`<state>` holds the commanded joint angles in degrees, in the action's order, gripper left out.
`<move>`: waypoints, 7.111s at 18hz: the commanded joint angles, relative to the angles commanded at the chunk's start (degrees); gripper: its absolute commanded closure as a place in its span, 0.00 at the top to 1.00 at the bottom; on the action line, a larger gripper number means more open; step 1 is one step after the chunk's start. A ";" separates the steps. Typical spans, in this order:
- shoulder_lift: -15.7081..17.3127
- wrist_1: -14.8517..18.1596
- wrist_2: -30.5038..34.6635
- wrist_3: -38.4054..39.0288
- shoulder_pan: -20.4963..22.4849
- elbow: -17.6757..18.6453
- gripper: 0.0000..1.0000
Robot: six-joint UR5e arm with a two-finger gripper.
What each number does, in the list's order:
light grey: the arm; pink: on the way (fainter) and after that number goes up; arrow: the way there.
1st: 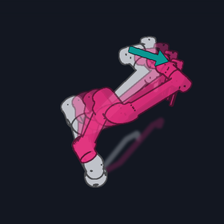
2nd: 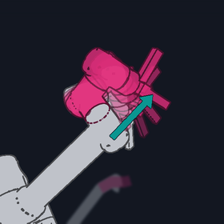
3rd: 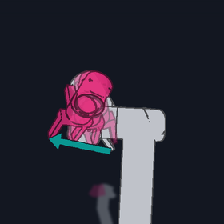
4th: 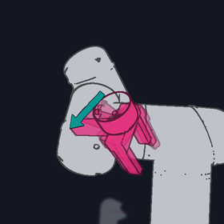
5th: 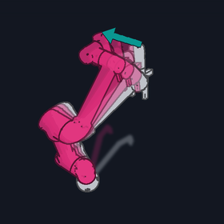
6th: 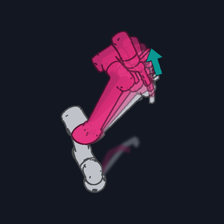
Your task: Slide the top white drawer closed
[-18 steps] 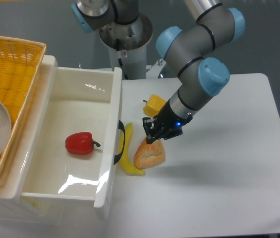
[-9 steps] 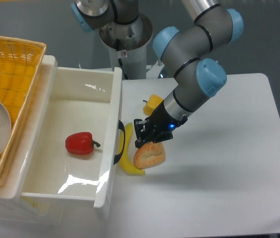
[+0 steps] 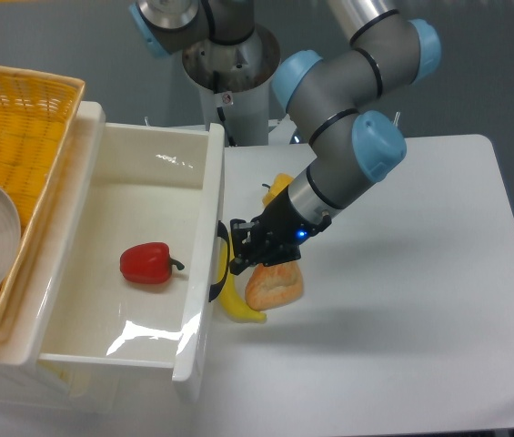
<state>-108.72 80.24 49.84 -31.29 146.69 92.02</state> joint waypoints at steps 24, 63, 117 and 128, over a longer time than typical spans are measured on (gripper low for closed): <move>2.37 0.79 -1.15 4.30 -5.45 0.00 0.08; 1.76 -1.23 -0.97 8.35 -13.09 -0.09 0.12; 0.71 -5.78 30.14 -16.34 16.25 -0.79 0.46; -1.32 -10.72 37.26 -26.63 13.36 -0.70 0.56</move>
<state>-110.04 69.52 87.10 -57.92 160.05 91.32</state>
